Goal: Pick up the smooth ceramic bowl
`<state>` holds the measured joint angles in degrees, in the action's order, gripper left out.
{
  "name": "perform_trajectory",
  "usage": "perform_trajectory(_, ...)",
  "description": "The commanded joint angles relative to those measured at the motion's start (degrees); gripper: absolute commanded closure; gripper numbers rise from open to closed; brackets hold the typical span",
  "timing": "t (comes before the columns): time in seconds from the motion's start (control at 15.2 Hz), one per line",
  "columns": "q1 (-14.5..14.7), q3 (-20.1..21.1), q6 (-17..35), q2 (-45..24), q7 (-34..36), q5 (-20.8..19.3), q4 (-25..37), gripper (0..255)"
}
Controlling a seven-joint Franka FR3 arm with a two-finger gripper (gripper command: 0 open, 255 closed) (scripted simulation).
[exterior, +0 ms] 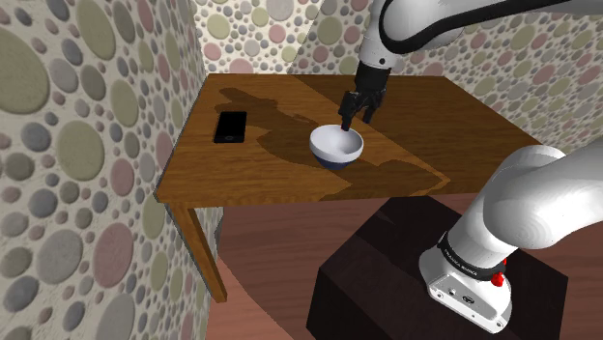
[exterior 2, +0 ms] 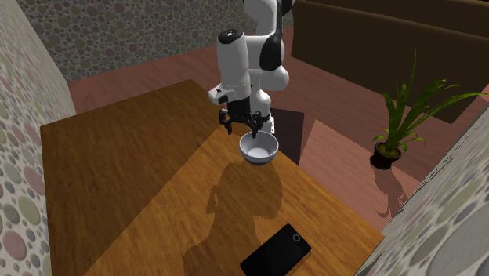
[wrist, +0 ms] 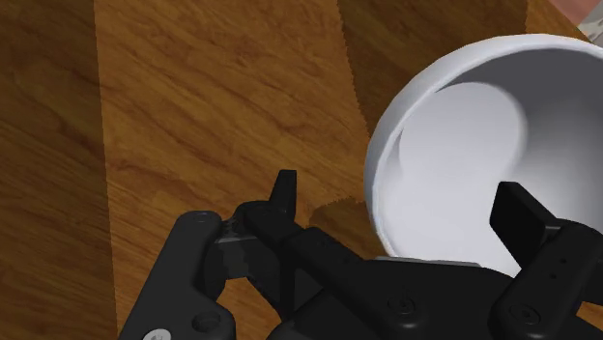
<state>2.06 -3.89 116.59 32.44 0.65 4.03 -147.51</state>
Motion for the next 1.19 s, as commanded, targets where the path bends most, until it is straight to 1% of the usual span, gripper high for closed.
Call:
perform_trajectory(0.0,0.04,-0.13,1.89,-0.77,-0.30,0.12,-1.02,0)
perform_trajectory(0.26,0.12,-0.24,5.39,-2.03,-0.67,0.29,-3.28,0)
perform_trajectory(0.4,0.13,-0.25,5.90,-2.23,-0.73,0.32,-3.59,0)
perform_trajectory(0.46,0.08,-0.31,5.81,-2.16,-0.80,0.28,-3.58,255)
perform_trajectory(1.06,0.13,-0.25,5.90,-2.24,-0.73,0.32,-3.59,255)
perform_trajectory(1.12,0.11,-0.23,5.01,-1.88,-0.63,0.27,-3.05,255)
